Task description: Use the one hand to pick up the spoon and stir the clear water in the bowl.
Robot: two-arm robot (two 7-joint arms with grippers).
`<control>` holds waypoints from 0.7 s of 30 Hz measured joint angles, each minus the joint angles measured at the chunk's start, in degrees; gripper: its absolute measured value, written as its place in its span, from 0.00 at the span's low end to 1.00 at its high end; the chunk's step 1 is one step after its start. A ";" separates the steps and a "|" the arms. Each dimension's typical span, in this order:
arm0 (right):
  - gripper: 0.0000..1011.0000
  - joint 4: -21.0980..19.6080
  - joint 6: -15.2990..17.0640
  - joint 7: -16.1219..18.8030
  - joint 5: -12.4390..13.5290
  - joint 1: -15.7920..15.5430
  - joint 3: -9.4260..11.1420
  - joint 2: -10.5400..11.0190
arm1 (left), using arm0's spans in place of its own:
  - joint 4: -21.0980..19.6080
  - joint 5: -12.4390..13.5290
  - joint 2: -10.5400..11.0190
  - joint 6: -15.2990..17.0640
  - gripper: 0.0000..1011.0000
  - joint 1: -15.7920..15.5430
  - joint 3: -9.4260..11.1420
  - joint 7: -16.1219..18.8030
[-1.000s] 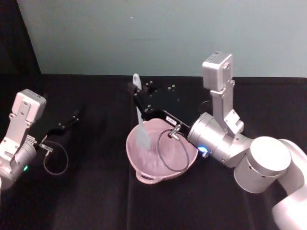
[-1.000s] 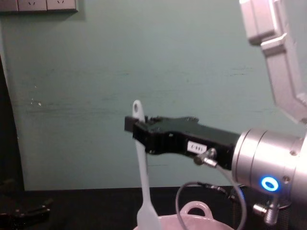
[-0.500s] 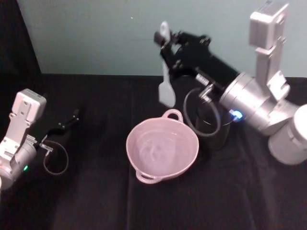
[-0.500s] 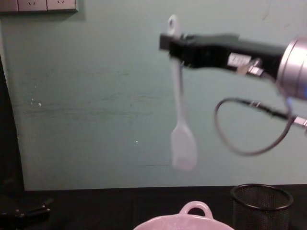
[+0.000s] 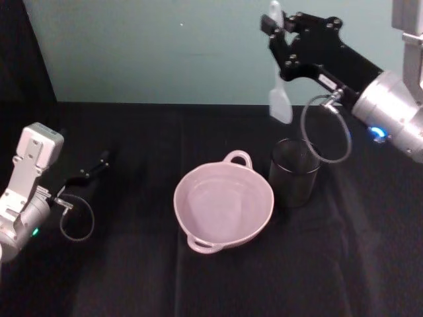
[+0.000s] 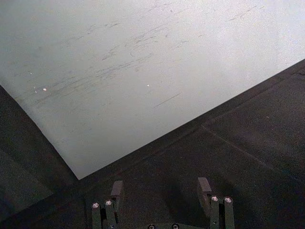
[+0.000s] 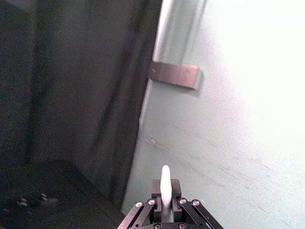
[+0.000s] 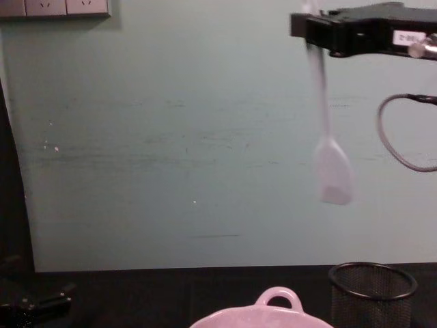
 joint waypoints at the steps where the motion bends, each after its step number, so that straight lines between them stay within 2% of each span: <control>1: 0.12 0.13 0.16 -0.18 -0.17 -0.06 0.20 0.22 | 0.00 0.00 0.00 0.00 1.00 0.00 0.00 0.00; 11: 0.12 5.05 1.62 -1.61 -2.56 -1.01 1.73 1.05 | 0.00 0.00 0.00 0.00 1.00 0.00 0.00 0.00; 16: 0.12 8.31 1.02 -1.85 -3.00 -1.52 2.18 -0.02 | 0.00 0.00 0.00 0.00 1.00 0.00 0.00 0.00; 21: 0.12 11.38 -0.72 -1.47 -1.78 -1.87 2.82 -1.84 | 0.00 0.00 0.00 0.00 1.00 0.00 0.00 0.00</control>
